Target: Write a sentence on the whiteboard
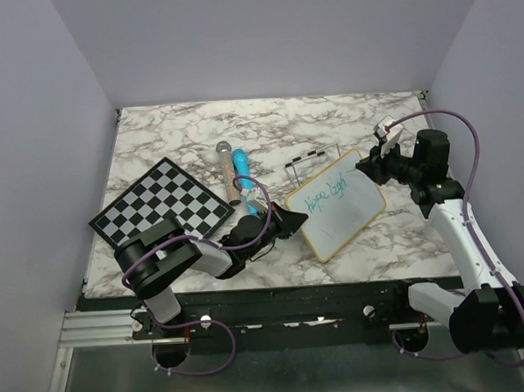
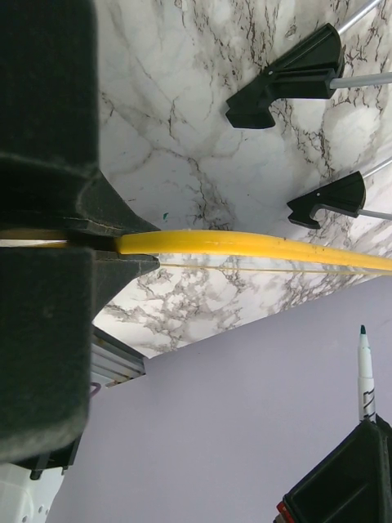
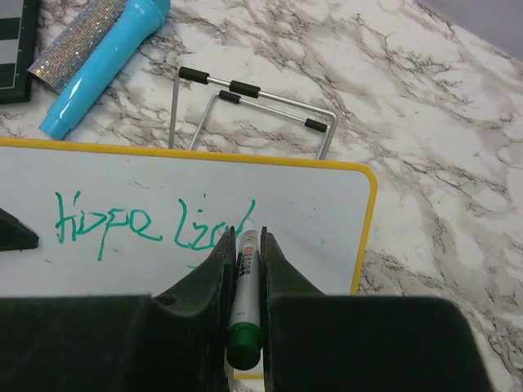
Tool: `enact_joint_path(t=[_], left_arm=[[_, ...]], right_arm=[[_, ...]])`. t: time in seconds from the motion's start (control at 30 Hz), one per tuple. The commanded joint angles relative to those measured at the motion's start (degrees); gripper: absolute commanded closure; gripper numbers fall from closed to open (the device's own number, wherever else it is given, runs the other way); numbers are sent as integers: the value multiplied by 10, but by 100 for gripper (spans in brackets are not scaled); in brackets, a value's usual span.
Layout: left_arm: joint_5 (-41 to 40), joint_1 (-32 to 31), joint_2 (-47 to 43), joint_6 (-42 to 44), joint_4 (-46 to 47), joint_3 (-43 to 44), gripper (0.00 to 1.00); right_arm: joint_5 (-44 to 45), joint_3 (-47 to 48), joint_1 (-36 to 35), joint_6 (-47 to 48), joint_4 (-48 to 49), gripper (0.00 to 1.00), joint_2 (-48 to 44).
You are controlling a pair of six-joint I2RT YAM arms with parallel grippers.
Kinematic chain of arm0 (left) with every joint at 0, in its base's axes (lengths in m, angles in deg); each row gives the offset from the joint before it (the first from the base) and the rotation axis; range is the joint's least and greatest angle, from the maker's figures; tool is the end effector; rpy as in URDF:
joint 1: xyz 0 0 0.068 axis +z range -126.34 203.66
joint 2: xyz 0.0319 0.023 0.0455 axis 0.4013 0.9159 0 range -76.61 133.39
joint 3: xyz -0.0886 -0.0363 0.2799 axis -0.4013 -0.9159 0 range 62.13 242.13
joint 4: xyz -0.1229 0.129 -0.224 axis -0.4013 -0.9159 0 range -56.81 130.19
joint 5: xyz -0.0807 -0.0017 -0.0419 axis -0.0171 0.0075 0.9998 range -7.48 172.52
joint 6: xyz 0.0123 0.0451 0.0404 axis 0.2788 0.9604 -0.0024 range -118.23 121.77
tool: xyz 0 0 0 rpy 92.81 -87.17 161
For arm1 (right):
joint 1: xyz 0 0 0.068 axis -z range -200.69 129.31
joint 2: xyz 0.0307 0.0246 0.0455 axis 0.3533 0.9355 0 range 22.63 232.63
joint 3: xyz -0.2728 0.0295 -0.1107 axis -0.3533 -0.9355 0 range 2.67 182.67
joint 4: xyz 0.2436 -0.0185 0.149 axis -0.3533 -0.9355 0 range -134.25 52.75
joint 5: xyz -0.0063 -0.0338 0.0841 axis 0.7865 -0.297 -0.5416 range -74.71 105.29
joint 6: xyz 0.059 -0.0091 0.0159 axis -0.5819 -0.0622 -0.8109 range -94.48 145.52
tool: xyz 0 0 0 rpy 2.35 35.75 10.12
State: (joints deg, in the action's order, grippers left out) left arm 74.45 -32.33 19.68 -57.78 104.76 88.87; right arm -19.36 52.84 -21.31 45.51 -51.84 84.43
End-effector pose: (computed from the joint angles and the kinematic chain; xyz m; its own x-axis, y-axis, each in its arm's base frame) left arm 0.1857 -0.2635 0.1558 -0.6646 -0.5409 -0.5155 0.3344 0.4016 -0.8526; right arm 0.2623 0.0294 0.3216 -0.2378 -0.2837 -0.9290 -0.6387 0.7662 -0.0705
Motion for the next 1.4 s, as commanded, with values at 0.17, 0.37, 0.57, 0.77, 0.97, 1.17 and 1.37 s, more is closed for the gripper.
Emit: enact_joint_path(t=[0.17, 0.37, 0.57, 0.77, 0.97, 1.17, 1.37], left_arm=[[20, -3, 0, 22, 6, -12, 100], [18, -3, -4, 22, 6, -14, 100], [19, -3, -5, 22, 6, -15, 100], [19, -3, -5, 24, 4, -13, 100], [20, -3, -6, 22, 3, -12, 100], [22, -1, -8, 22, -1, -9, 100], [22, -1, -10, 21, -2, -9, 100]], right_arm=[[-32, -10, 24, 1, 12, 100, 0], [-45, -10, 29, 6, 11, 99, 8], [-59, -3, 30, 16, -4, 100, 24], [-63, 1, 30, 30, -12, 99, 31], [-79, 5, 36, 50, -21, 99, 45], [-94, 15, 37, 65, -25, 99, 74], [-96, 26, 37, 62, -26, 100, 96]])
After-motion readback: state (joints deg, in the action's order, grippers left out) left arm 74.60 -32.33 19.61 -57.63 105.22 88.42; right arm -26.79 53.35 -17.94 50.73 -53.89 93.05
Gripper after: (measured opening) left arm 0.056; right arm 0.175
